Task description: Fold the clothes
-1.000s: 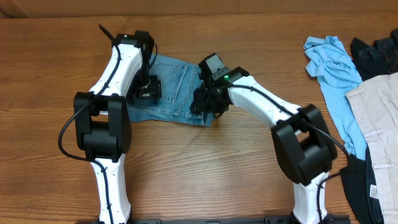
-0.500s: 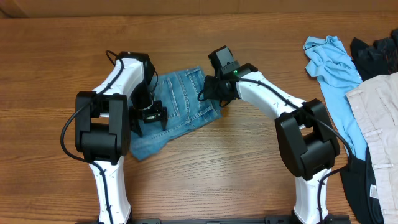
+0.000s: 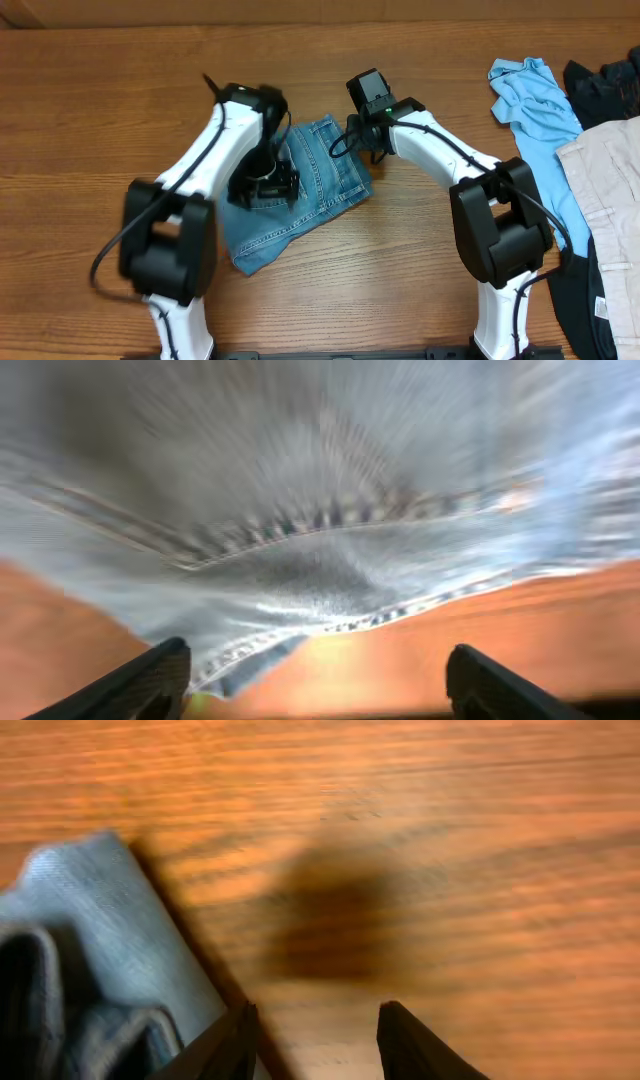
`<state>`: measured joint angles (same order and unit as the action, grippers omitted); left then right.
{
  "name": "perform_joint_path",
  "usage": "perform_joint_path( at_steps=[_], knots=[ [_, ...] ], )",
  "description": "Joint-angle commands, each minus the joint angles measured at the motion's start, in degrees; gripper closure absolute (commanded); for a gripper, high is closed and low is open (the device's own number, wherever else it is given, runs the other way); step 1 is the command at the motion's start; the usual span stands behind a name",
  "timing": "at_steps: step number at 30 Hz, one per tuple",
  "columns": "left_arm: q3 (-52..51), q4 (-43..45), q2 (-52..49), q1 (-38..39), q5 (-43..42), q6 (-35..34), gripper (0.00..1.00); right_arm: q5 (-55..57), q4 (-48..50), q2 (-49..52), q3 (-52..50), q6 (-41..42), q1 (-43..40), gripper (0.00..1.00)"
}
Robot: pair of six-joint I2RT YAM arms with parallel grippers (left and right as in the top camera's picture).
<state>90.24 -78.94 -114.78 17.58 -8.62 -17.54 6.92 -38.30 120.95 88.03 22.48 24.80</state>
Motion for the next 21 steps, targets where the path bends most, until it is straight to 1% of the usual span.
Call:
perform_joint_path(
  at_steps=[1,3,5,6,8,11,14,15,18,21],
  knots=[
    [0.26,6.27,8.13,-0.74,10.60,1.53,0.10,1.88,-3.61,-10.03,0.17,3.96,0.20,0.57],
    [0.26,9.70,8.59,-1.07,13.16,2.64,0.12,1.09,-5.40,-11.98,0.17,5.05,0.20,0.57],
    [0.26,16.85,7.96,-2.45,13.97,5.62,0.24,-5.99,-10.16,-15.45,0.17,5.70,0.22,0.57],
    [0.26,20.13,7.17,-3.63,13.97,5.84,0.27,-11.02,-12.70,-15.91,0.17,6.27,0.22,0.57],
    [0.26,23.82,5.88,-5.64,14.14,5.79,0.29,-17.29,-15.37,-15.50,-0.07,6.27,0.39,0.54],
    [0.26,28.61,2.60,-9.97,12.85,5.75,0.30,-20.55,-15.74,-15.10,-2.45,6.29,1.14,0.48],
    [0.26,28.61,-1.62,-14.01,11.56,5.79,0.27,-22.32,-13.90,-14.99,-5.90,8.28,2.60,0.44],
    [0.26,27.58,-4.24,-16.06,11.52,5.77,0.26,-24.55,-11.61,-14.95,-7.67,9.05,3.28,0.43],
    [0.26,24.72,-7.65,-18.47,11.52,5.77,0.24,-27.19,-8.87,-14.78,-10.16,10.12,4.37,0.40],
    [0.24,17.31,-10.69,-20.15,11.50,5.73,0.18,-27.47,-5.03,-13.88,-12.96,12.33,5.90,0.40]
  ],
)
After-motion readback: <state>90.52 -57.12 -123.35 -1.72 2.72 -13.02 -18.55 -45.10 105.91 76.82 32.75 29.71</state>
